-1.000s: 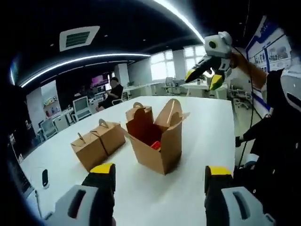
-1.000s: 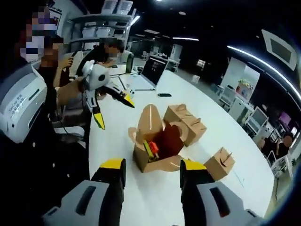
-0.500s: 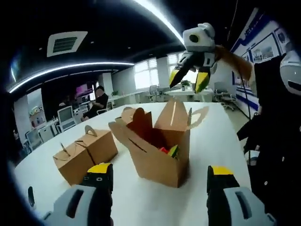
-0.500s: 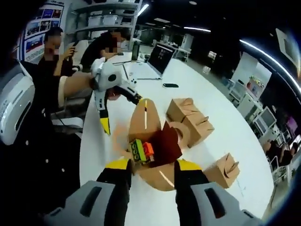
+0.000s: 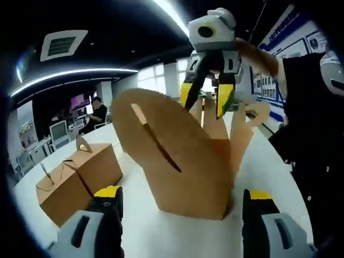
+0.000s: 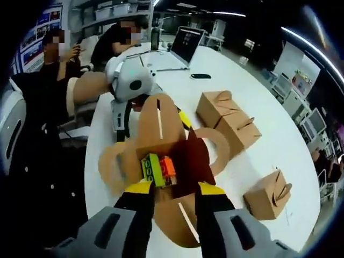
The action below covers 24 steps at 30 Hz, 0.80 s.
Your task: Pick up one paper box from the group, open the paper box, and remove the item inside
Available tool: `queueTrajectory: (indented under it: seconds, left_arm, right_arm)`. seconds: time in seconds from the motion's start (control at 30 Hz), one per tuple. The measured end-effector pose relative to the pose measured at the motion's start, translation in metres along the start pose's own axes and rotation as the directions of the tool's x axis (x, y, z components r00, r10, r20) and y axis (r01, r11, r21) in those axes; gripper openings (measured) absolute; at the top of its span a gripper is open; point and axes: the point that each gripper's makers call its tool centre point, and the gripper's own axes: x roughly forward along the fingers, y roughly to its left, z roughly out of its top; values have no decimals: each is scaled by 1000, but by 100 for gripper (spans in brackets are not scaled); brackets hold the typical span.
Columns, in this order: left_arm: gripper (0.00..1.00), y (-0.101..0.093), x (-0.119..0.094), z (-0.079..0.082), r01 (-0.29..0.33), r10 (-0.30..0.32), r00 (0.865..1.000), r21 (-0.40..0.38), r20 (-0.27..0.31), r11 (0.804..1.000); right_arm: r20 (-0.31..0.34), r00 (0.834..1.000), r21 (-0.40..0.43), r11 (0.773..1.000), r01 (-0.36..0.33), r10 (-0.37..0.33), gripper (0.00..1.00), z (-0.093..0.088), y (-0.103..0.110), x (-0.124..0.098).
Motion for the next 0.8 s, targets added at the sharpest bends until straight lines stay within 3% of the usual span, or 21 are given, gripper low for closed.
queueTrajectory:
  seconds: [0.23,0.5,0.8]
  left_arm:
    - [91,-10,17,0,45,-45,999,10,9,999]
    - [90,-7,23,-8,63,-63,998,10,4,998]
    - [88,-7,27,-11,51,-51,999,24,-2,998]
  right_arm:
    - [-54,996,110,992,-63,69,36,-4,1,28]
    - [-160,982,153,986,-72,96,44,-18,6,56]
    - [-198,977,131,990,-56,81,44,-18,14,74]
